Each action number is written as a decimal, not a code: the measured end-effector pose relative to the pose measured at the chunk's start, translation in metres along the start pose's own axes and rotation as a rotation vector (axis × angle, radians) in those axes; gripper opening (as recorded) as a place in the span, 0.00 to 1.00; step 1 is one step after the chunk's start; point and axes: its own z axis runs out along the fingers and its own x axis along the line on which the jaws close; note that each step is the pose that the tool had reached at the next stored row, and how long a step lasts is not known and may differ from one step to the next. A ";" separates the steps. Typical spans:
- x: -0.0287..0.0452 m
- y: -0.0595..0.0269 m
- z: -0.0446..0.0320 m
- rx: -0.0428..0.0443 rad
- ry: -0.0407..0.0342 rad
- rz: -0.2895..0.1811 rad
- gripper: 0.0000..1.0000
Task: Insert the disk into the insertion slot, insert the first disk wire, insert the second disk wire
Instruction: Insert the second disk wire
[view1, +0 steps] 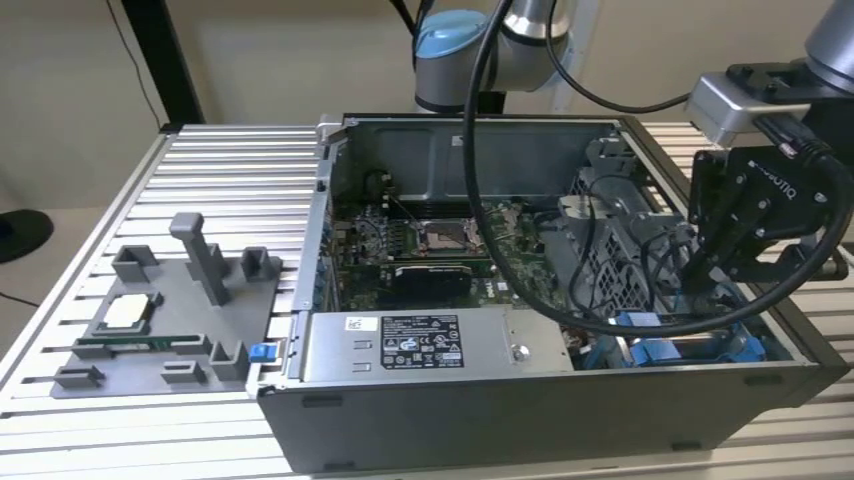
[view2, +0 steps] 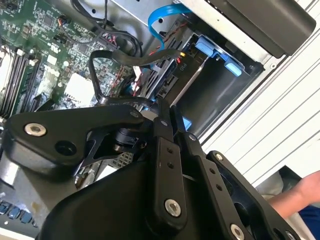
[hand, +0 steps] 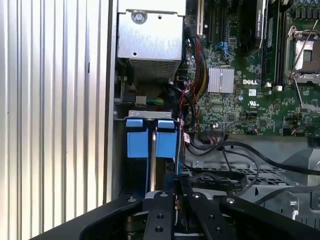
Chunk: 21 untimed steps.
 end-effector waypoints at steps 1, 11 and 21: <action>0.0001 0.0000 0.0012 0.0013 0.0000 0.000 0.00; 0.0003 -0.0003 0.0066 0.0068 0.0001 0.000 0.00; 0.0003 -0.0002 0.0072 0.0096 0.0001 0.000 0.00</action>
